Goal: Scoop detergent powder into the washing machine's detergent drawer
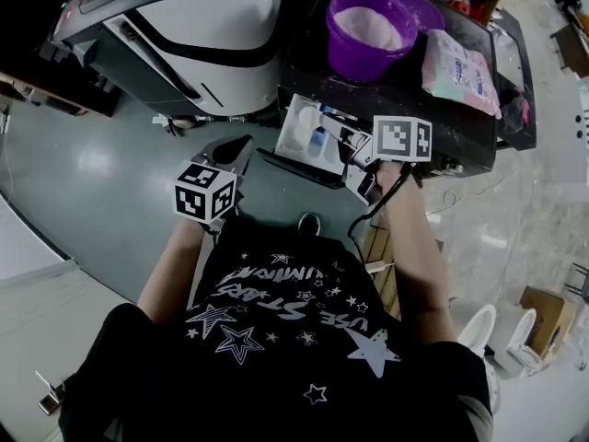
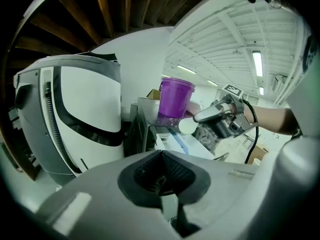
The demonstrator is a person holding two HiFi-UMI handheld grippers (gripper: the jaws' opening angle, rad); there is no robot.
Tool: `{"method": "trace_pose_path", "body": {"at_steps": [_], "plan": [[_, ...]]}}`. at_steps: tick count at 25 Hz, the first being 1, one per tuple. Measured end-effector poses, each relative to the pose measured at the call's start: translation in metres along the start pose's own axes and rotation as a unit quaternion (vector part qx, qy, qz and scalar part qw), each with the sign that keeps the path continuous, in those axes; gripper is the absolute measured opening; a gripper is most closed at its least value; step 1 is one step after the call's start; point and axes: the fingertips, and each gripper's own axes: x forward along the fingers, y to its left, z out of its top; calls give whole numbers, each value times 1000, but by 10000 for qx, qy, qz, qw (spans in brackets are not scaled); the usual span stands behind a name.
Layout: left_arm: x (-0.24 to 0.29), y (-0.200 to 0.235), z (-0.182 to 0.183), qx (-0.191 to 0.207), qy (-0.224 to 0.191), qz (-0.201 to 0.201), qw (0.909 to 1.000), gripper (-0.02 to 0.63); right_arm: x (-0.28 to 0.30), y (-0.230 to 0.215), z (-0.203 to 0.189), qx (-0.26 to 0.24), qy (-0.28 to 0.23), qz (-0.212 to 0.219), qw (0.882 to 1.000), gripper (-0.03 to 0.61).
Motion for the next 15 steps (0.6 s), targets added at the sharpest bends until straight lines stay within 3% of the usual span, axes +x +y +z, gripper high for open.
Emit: {"method": "trace_pose_path", "body": {"at_steps": [8,15], "plan": [[2,27,3,307,252,-548,9977,1,17,-16,-12,-757,98,-1113,9909,37],[11,40,6,398,339,-962,9940,0,27,-21,-10,-1910,281,-2019,9602,37]]}}
